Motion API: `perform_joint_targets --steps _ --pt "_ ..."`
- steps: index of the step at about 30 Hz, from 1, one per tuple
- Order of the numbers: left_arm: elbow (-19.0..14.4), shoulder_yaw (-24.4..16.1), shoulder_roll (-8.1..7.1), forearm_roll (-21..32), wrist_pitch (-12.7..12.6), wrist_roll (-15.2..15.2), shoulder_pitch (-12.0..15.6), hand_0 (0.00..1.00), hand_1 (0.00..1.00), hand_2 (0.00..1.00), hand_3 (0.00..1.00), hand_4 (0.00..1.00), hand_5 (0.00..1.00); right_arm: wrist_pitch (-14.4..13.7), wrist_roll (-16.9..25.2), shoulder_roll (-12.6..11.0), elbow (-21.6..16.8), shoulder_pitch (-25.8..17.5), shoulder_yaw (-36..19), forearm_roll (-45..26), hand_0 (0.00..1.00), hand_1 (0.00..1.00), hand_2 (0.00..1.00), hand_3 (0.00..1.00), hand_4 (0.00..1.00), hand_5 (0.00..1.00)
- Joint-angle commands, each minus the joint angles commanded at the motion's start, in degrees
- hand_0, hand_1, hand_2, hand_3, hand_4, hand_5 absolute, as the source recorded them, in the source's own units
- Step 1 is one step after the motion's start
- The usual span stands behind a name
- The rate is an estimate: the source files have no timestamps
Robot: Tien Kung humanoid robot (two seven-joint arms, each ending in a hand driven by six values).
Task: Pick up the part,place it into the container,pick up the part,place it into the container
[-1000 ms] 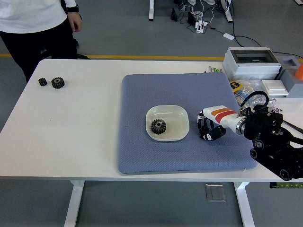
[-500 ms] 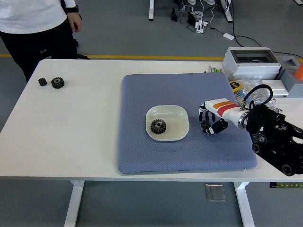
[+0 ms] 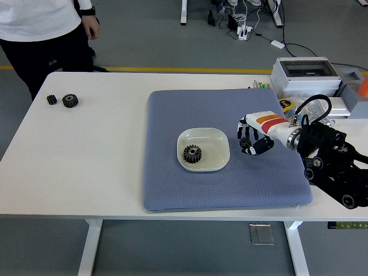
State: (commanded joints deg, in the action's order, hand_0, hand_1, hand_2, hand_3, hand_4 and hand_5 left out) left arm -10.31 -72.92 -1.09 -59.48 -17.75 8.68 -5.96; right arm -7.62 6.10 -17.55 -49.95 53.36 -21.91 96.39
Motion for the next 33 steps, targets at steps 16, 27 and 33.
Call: perform_joint_targets --steps 16,27,33 --pt "0.0 0.2 -0.18 0.8 -0.2 -0.4 -0.1 0.607 0.58 0.659 0.559 0.66 0.574 -1.1 -0.8 8.1 -1.4 3.0 2.3 -3.8 0.176 0.283 0.367 0.457 0.829 0.024" --pt "0.0 0.8 -0.28 1.4 -0.4 -0.4 -0.4 0.616 0.582 0.662 0.561 0.66 0.575 -1.6 -1.2 13.8 4.7 5.4 5.5 -6.7 0.177 0.282 0.367 0.457 0.83 0.022" --pt "0.0 0.9 -0.29 1.5 -0.5 -0.4 -0.5 0.617 0.584 0.663 0.56 0.66 0.574 -1.4 -1.2 14.8 6.3 5.7 6.4 -7.4 0.177 0.284 0.369 0.457 0.829 0.021"
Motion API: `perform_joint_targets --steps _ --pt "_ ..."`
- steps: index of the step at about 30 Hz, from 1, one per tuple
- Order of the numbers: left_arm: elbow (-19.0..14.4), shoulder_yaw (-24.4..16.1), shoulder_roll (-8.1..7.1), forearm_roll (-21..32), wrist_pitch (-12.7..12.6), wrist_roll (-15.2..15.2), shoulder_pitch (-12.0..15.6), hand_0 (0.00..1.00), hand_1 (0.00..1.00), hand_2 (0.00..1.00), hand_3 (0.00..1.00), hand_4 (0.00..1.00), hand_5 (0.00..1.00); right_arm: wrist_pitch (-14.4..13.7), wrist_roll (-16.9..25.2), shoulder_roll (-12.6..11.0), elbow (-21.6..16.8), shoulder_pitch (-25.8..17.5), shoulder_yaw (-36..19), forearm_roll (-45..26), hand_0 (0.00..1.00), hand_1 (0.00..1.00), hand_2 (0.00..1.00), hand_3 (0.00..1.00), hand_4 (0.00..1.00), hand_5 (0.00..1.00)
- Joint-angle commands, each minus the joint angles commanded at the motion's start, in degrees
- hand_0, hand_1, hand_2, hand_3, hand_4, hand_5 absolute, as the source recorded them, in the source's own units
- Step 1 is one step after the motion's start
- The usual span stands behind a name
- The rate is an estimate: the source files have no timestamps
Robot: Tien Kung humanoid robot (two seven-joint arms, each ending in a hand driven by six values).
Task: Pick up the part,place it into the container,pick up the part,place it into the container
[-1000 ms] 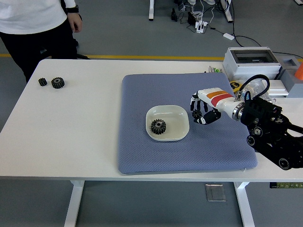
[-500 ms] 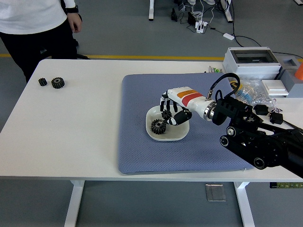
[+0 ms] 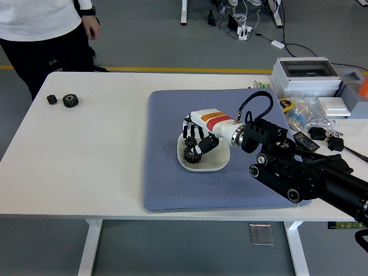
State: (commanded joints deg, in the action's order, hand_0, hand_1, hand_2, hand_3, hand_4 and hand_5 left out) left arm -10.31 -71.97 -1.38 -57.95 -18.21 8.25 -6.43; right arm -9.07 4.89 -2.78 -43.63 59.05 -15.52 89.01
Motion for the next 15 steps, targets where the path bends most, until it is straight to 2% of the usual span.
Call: perform_joint_targets --steps 13,14,15 --pt "0.0 0.5 -0.06 0.0 0.0 0.1 0.1 0.631 0.592 0.663 0.559 0.657 0.571 -0.2 0.2 1.9 2.6 -0.2 1.4 -1.8 0.175 0.294 0.395 0.47 0.845 0.006" --pt "0.0 0.5 -0.06 0.1 0.0 0.1 0.1 0.633 0.594 0.665 0.558 0.656 0.57 -0.2 0.2 2.0 2.8 -0.2 1.4 -2.0 0.178 0.321 0.44 0.483 0.77 0.046" --pt "0.0 0.5 -0.05 0.1 0.0 0.1 0.1 0.633 0.594 0.665 0.558 0.656 0.57 -0.2 0.3 2.0 2.9 -0.2 1.5 -2.1 0.178 0.321 0.44 0.483 0.77 0.046"
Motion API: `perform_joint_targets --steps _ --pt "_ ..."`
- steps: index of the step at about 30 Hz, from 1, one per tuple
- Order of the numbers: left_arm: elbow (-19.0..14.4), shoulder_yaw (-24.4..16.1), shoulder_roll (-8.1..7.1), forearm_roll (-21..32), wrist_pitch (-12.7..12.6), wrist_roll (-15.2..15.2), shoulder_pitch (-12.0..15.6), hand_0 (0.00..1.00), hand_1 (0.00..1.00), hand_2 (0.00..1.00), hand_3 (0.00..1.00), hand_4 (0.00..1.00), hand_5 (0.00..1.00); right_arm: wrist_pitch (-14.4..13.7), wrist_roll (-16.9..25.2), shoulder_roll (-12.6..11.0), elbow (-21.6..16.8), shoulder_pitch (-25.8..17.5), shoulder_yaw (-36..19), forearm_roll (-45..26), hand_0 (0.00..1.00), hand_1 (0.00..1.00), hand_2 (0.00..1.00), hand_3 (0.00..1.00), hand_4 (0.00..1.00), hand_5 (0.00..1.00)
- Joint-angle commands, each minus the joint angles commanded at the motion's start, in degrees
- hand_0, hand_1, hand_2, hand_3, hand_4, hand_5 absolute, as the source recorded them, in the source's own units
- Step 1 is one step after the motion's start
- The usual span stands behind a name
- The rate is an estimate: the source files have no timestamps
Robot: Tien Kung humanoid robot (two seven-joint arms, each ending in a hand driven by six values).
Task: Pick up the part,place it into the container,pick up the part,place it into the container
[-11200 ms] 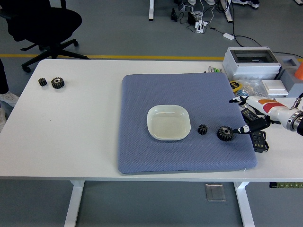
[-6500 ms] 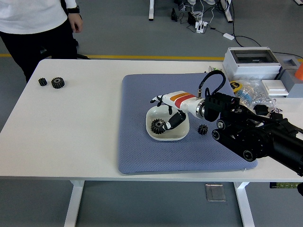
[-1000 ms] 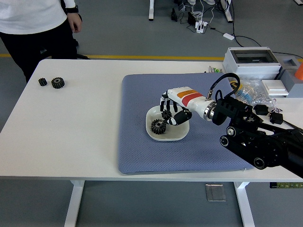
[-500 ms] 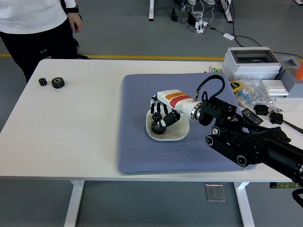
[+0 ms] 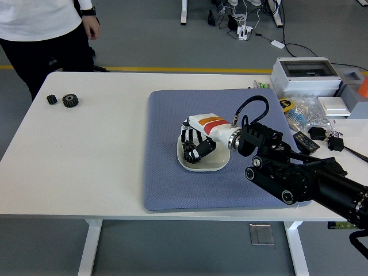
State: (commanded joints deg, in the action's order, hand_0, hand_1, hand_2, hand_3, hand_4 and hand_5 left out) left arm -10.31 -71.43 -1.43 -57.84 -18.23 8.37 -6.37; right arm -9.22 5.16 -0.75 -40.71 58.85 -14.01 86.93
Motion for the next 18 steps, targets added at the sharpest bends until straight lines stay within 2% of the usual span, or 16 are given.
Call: perform_joint_targets --steps 4,5,10,11,18 --pt "0.0 0.1 0.01 0.0 0.0 0.0 0.0 0.633 0.594 0.665 0.558 0.656 0.57 0.6 0.2 0.3 0.9 0.0 -0.2 -0.6 0.178 0.321 0.44 0.483 0.77 0.046" --pt "0.0 0.1 0.0 0.0 0.0 0.1 0.0 0.635 0.595 0.666 0.558 0.655 0.569 0.8 0.2 0.3 1.0 0.0 -0.2 -0.7 0.164 0.362 0.495 0.503 0.756 0.164" --pt "0.0 0.2 0.01 -0.2 0.0 0.1 0.1 0.635 0.595 0.666 0.558 0.655 0.569 1.2 0.2 0.2 1.3 0.1 -0.4 -0.8 0.164 0.362 0.495 0.503 0.756 0.164" --pt "0.0 0.2 0.01 -0.2 0.1 0.1 0.1 0.636 0.595 0.666 0.558 0.655 0.569 1.3 0.3 0.1 1.3 0.1 -0.4 -0.8 0.156 0.368 0.533 0.563 0.835 0.217" --pt "0.0 0.3 0.02 0.1 0.0 0.1 -0.1 0.636 0.596 0.667 0.557 0.655 0.569 1.5 0.1 -0.2 1.6 0.4 -0.6 -0.8 0.159 0.371 0.556 0.587 0.842 0.223"
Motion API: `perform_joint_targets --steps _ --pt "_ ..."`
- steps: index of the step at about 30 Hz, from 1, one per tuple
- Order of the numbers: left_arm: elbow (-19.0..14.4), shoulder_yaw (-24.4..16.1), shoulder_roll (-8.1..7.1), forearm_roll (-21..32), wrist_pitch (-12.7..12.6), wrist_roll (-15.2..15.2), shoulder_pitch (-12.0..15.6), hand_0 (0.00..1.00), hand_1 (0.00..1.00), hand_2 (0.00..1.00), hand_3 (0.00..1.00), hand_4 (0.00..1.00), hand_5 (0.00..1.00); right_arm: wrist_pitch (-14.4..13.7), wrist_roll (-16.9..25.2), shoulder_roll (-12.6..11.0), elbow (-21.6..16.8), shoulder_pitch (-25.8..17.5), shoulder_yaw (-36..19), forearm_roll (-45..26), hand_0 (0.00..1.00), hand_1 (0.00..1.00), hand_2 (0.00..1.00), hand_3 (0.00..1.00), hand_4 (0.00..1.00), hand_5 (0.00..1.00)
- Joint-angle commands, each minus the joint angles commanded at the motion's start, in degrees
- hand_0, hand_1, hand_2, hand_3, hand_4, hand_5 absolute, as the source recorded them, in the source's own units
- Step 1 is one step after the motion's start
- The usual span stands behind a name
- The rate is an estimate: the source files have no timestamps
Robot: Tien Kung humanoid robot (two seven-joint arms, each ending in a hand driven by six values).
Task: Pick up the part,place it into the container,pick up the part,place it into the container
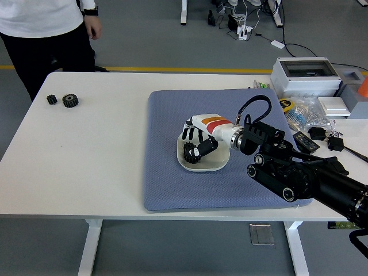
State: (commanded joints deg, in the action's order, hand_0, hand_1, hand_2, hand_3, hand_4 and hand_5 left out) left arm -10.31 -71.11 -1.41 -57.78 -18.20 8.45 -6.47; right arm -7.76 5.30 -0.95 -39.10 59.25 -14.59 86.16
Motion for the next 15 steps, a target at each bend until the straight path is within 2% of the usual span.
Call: perform_joint_targets --steps 5,13,15 --pt "0.0 -0.3 0.0 0.1 0.0 -0.2 0.0 0.636 0.596 0.667 0.557 0.655 0.569 0.3 0.0 -1.3 -1.5 -0.2 -1.2 1.5 0.159 0.371 0.556 0.587 0.842 0.223" --pt "0.0 -1.2 -0.04 -0.8 0.0 -0.1 0.3 0.636 0.597 0.667 0.557 0.652 0.566 1.0 -0.7 -7.0 -10.1 -0.3 -8.5 6.9 0.159 0.373 0.553 0.587 0.809 0.197" --pt "0.0 -1.3 -0.02 -1.0 0.0 -0.1 0.4 0.636 0.597 0.667 0.557 0.652 0.566 1.0 -0.9 -8.0 -11.3 -0.3 -9.8 7.3 0.159 0.373 0.553 0.587 0.809 0.197"
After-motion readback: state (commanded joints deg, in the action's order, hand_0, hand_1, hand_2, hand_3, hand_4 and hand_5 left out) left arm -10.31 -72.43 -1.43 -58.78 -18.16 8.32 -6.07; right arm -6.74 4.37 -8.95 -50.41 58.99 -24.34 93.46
